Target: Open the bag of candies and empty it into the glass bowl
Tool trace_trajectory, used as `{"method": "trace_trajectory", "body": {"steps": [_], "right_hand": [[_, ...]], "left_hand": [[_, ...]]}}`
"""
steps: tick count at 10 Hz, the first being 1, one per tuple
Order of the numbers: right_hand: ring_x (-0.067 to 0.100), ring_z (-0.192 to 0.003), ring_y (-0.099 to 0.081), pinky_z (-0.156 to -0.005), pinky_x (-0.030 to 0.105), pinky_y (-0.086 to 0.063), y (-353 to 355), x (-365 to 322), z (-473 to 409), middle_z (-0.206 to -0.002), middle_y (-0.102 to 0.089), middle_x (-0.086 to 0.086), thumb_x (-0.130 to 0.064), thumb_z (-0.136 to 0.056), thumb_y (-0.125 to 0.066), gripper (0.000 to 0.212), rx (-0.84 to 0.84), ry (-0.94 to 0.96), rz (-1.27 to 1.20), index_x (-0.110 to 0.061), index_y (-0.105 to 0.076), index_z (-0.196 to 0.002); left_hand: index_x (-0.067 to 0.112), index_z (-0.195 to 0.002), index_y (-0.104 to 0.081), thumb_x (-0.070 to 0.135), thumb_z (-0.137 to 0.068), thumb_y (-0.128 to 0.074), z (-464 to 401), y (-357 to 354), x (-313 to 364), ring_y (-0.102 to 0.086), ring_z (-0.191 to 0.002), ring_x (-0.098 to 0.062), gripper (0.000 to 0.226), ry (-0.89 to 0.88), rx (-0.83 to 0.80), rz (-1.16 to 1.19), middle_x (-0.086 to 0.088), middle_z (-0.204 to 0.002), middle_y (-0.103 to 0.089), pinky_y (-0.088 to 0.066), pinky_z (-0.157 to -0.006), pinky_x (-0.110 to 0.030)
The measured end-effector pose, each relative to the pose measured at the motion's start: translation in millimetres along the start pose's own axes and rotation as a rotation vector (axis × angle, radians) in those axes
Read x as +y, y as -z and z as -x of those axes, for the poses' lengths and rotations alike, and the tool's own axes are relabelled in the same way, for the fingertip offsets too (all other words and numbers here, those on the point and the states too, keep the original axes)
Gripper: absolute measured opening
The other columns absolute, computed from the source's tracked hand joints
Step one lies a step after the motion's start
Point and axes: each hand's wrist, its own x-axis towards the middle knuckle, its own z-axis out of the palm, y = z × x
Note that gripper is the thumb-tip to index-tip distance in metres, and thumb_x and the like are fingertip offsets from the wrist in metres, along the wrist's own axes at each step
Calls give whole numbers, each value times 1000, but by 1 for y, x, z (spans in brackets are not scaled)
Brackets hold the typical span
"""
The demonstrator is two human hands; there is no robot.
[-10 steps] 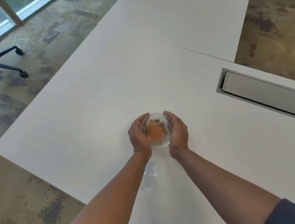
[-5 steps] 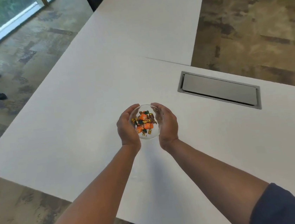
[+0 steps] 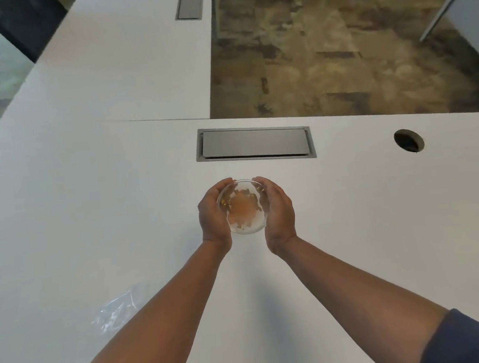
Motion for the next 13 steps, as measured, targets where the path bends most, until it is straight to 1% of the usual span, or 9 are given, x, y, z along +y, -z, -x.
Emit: {"method": "trace_trajectory", "body": {"steps": [1,2,4,5,7,10,11,12,13], "right_hand": [[1,-103,-72,-90,23,-53,31,8,-3,-106,-79,-14,-24,-105,-54,26,60,-27,-29,-19,-78,-112],[1,-101,-72,-84,20,-54,54,20,-6,-105,-80,-14,-25,-105,-55,26,99,-67,-38,-16,-77,-116],[-3,-98,-73,-73,13,-55,79,44,-17,-104,-79,-18,-26,-106,-53,28,141,-131,-27,-17,-74,-123],[-2,-97,-73,-72,13,-55,85,56,-23,-104,-79,-18,-26,-107,-53,29,149,-160,-3,-17,-74,-123],[5,-102,-72,-77,18,-56,88,73,-28,-114,-77,-7,-27,-107,-51,28,141,-219,4,-20,-75,-119],[4,-99,-73,-76,15,-55,89,76,-34,-104,-79,-13,-22,-107,-51,26,149,-228,2,-24,-77,-109],[8,-108,-70,-79,16,-55,91,75,-35,-116,-76,-7,-24,-107,-50,27,128,-226,18,-24,-76,-113],[9,-111,-67,-75,12,-54,95,77,-36,-120,-73,-8,-27,-107,-51,26,107,-229,41,-24,-74,-119],[7,-119,-60,-76,5,-50,97,76,-35,-134,-65,-8,-32,-108,-50,33,114,-220,123,-23,-66,-135]], "left_hand": [[20,-106,-79,35,-94,-48,2,-18,-28,-74,-106,-18,37,53,-30,-23,-5,-111,-79,-61,-85,-34],[16,-112,-78,36,-94,-47,2,-27,-54,-74,-107,-19,41,94,-34,-68,-4,-112,-79,-62,-86,-35],[14,-108,-79,31,-97,-44,-8,-32,-94,-75,-100,-12,40,112,-30,-127,2,-103,-81,-62,-73,-22],[15,-107,-79,28,-101,-41,-14,-29,-108,-75,-99,-10,41,117,-16,-189,3,-103,-81,-62,-73,-22],[17,-102,-80,27,-99,-41,-21,-20,-122,-75,-94,-9,40,145,9,-252,3,-100,-81,-61,-71,-21],[7,-108,-77,8,-103,-42,-28,-17,-129,-73,-87,1,35,105,6,-331,14,-90,-80,-56,-65,-11],[7,-108,-77,6,-103,-43,-26,-18,-126,-73,-87,3,34,98,2,-344,16,-89,-80,-55,-65,-10],[13,-106,-78,21,-99,-43,-28,-19,-123,-75,-93,-7,36,157,28,-284,8,-95,-81,-58,-67,-17],[17,-120,-73,37,-92,-41,-23,-21,-115,-67,-116,-20,47,155,19,-377,-1,-122,-75,-58,-95,-37]]}}
